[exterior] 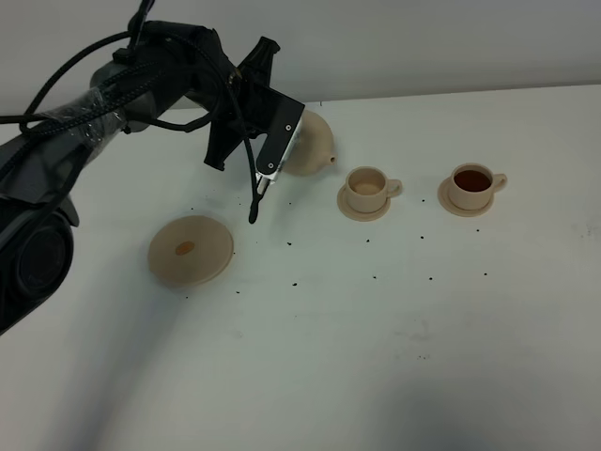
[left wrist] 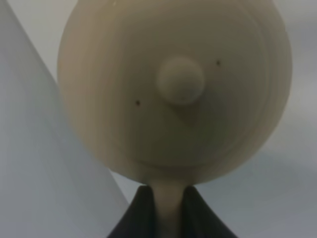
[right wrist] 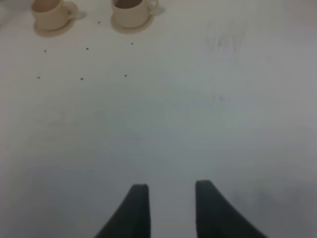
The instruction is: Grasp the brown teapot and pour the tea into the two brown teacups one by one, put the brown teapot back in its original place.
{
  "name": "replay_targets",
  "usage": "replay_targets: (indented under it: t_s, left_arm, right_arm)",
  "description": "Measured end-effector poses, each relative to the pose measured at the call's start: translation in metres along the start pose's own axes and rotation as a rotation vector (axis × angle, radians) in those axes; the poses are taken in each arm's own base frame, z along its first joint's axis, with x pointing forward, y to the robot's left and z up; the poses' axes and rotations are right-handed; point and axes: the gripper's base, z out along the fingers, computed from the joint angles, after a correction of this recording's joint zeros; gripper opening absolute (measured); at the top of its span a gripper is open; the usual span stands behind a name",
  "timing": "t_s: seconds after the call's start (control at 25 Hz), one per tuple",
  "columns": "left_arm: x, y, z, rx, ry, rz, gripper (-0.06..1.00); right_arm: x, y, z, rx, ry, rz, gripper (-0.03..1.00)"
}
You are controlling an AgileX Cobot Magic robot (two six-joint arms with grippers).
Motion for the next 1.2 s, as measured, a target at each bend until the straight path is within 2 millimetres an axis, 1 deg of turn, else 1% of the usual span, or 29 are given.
replay_targets:
  t_s: [0.08,0.32,0.52,0.64,0.72,1.2]
  left_arm:
    - [-0.006,0.002,0.004,-0.025,0.0,0.004,0.12]
    - [-0.015,0.006,0.005,-0.05,-0.005,0.007,0.12]
    - [-0.028,0.012,0.007,-0.09,0.002,0.046,0.12]
    - [-0.033,0.011,0.01,-0.093,-0.003,0.054,0.12]
    - [-0.034,0.01,0.014,-0.087,0.007,0.071,0.12]
    - [-0.031,0.013,0.013,-0.106,0.065,0.15,0.12]
  right_arm:
    - [0.0,0.0,0.0,0.0,0.0,0.0,0.24]
    - [0.0,0.0,0.0,0.0,0.0,0.0,0.24]
    - [0.0,0.0,0.0,0.0,0.0,0.0,0.24]
    - [0.0,0.0,0.0,0.0,0.0,0.0,0.24]
    - [0.0,0.0,0.0,0.0,0.0,0.0,0.24]
    - [0.0,0.0,0.0,0.0,0.0,0.0,0.24]
